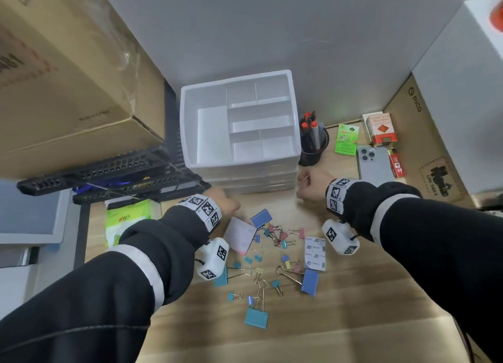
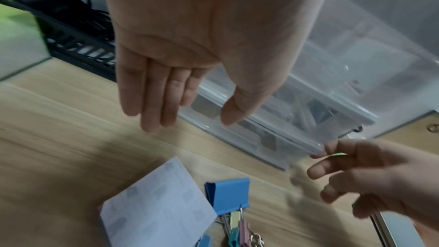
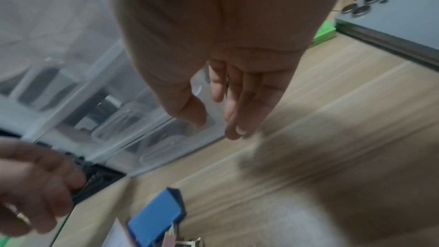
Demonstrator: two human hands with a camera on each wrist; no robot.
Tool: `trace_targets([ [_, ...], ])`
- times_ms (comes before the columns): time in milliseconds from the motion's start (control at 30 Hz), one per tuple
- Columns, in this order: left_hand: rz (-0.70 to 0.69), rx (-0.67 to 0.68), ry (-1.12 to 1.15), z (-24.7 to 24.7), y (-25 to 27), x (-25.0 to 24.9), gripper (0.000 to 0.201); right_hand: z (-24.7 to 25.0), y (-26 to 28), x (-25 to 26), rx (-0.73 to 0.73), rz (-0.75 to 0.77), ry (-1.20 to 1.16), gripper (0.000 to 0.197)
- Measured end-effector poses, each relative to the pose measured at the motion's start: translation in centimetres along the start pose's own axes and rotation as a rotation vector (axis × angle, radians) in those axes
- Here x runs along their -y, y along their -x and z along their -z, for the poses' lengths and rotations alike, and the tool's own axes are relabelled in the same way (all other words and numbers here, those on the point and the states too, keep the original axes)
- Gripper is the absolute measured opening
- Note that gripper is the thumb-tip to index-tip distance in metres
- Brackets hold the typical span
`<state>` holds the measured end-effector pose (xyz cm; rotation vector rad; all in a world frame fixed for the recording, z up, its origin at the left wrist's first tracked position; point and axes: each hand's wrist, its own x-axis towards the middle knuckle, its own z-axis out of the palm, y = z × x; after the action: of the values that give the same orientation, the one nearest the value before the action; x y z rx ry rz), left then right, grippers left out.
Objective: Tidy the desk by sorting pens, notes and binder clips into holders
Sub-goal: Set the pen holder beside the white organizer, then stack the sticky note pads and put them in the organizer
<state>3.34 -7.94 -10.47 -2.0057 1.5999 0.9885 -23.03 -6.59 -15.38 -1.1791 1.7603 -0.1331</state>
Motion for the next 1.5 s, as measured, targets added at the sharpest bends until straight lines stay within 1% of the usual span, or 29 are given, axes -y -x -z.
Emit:
trace_targets([
  [67, 0.053, -0.026, 0.066, 0.3, 0.1, 1.0, 0.029, -0.9, 0.6, 0.6, 0.021, 0.056, 0.025, 0.039],
  [133, 0.065, -0.075, 0.169, 0.3, 0.2, 1.7, 0.045, -1.3, 0.8, 1.3, -0.030, 0.068, 0.020, 0.032],
  [200, 0.020, -0.119, 0.316, 0.2, 0.1, 2.1, 0.065, -1.4, 1.1, 2.0, -0.113, 0.050, -0.009, 0.025],
  [233, 0.001, -0.121, 0.379, 0.2, 0.1, 2.2, 0.072, -1.5, 1.1, 2.2, -0.148, 0.042, -0.019, 0.023],
  [267, -0.013, -0.116, 0.423, 0.0, 0.0, 2.5, 0.078, -1.6, 1.2, 2.3, -0.171, 0.038, -0.027, 0.022],
  [333, -0.033, -0.099, 0.488, -0.1, 0.3, 2.8, 0.093, -1.8, 1.0, 2.3, -0.191, 0.030, -0.067, 0.028],
  [367, -0.047, -0.079, 0.517, 0.0, 0.6, 2.8, 0.096, -1.8, 0.9, 2.2, -0.192, 0.028, -0.090, 0.033],
  [400, -0.059, -0.067, 0.536, -0.1, 1.0, 2.9, 0.095, -1.8, 0.9, 2.1, -0.188, 0.030, -0.106, 0.040],
  [500, -0.085, -0.047, 0.541, -0.3, 1.6, 3.6, 0.087, -1.6, 0.7, 1.8, -0.150, 0.021, -0.116, 0.061],
  [600, -0.110, -0.041, 0.562, -0.3, 2.0, 3.5, 0.090, -1.6, 0.7, 1.5, -0.161, 0.006, -0.135, 0.073],
  [700, -0.122, -0.033, 0.580, -0.2, 2.0, 3.3, 0.095, -1.7, 1.1, 1.4, -0.168, 0.003, -0.179, 0.076],
  [767, -0.109, -0.049, 0.558, -0.2, 1.9, 3.2, 0.097, -1.7, 1.3, 1.3, -0.152, -0.019, -0.155, 0.077],
  [833, -0.059, -0.052, 0.523, -0.2, 2.2, 3.1, 0.092, -1.4, 2.0, 1.0, -0.142, -0.068, -0.030, 0.067],
  [867, -0.027, -0.056, 0.496, -0.3, 2.4, 3.2, 0.080, -1.2, 2.6, 0.8, -0.140, -0.094, 0.057, 0.057],
  [900, 0.007, -0.055, 0.464, -0.5, 2.7, 3.3, 0.062, -1.1, 3.3, 0.5, -0.131, -0.120, 0.156, 0.046],
  [933, 0.026, -0.048, 0.432, -0.8, 2.8, 3.5, 0.051, -1.0, 4.0, 0.2, -0.109, -0.146, 0.249, 0.038],
  [967, 0.037, -0.036, 0.397, -1.3, 2.8, 3.8, 0.053, -0.9, 4.7, -0.2, -0.074, -0.172, 0.328, 0.031],
  [1000, 0.038, -0.023, 0.359, -1.8, 2.8, 4.1, 0.060, -1.1, 5.4, -0.6, -0.041, -0.196, 0.386, 0.027],
  [1033, 0.037, -0.018, 0.327, -2.3, 3.0, 4.4, 0.063, -1.2, 5.9, -1.1, -0.014, -0.220, 0.423, 0.025],
  [1133, 0.027, -0.030, 0.214, -4.0, 3.1, 5.1, 0.056, -2.5, 7.3, -2.4, 0.023, -0.262, 0.434, 0.035],
  [1233, -0.008, -0.034, 0.102, -6.0, 2.7, 5.7, 0.050, -4.9, 8.0, -3.9, 0.001, -0.266, 0.407, 0.055],
  [1300, -0.052, -0.066, 0.063, -7.5, 2.4, 6.0, 0.054, -6.8, 8.1, -5.1, -0.044, -0.222, 0.429, 0.072],
  [1333, -0.082, -0.091, 0.052, -8.4, 2.3, 6.0, 0.058, -7.5, 8.1, -5.6, -0.058, -0.187, 0.444, 0.077],
  [1367, -0.108, -0.109, 0.039, -9.3, 2.1, 6.0, 0.065, -8.1, 8.1, -6.3, -0.057, -0.159, 0.441, 0.078],
  [1433, -0.174, -0.144, -0.012, -10.7, 1.8, 5.8, 0.083, -8.5, 8.1, -7.1, -0.051, -0.134, 0.398, 0.072],
  [1467, -0.212, -0.162, -0.057, -11.1, 1.6, 5.8, 0.088, -8.4, 8.2, -7.4, -0.055, -0.125, 0.390, 0.067],
  [1500, -0.249, -0.178, -0.097, -11.4, 1.4, 5.6, 0.089, -8.4, 8.2, -7.6, -0.061, -0.117, 0.389, 0.064],
])
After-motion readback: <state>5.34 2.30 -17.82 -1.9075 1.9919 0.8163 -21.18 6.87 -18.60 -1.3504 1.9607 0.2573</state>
